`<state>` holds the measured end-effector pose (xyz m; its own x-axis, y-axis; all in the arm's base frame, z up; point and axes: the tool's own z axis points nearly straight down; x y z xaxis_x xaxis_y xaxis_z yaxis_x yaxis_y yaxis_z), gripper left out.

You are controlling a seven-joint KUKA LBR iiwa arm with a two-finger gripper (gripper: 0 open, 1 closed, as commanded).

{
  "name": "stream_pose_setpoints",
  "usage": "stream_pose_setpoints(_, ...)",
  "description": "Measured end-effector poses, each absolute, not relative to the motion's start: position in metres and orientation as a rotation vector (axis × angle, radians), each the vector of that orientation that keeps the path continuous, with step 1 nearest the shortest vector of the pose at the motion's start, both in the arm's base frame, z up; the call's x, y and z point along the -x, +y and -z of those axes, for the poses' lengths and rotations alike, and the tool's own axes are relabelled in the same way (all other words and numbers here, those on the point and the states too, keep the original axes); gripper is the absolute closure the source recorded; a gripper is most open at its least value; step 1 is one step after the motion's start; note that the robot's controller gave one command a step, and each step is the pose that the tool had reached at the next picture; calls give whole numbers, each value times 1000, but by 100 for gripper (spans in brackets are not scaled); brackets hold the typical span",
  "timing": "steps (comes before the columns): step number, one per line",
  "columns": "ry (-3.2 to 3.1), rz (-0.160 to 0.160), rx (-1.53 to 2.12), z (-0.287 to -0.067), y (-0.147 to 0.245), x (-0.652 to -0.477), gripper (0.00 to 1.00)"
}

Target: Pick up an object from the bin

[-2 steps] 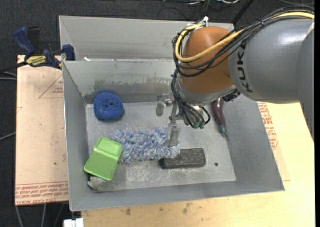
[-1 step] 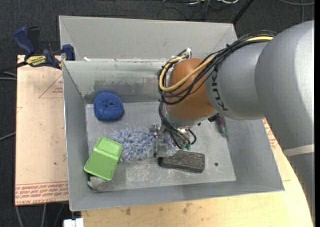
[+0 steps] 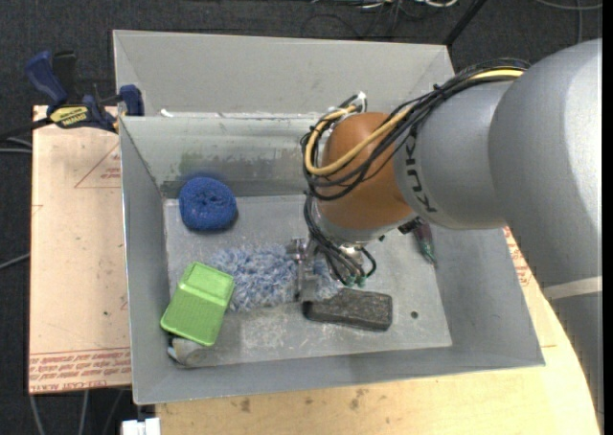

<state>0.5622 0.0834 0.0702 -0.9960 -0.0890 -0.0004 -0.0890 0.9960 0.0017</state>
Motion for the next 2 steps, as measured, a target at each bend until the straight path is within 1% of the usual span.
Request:
stream_pose_setpoints(1, 3137, -2, 112, -202, 79, -579, 100)
stream_pose_setpoints(2, 3137, -2, 112, -201, 79, -579, 100)
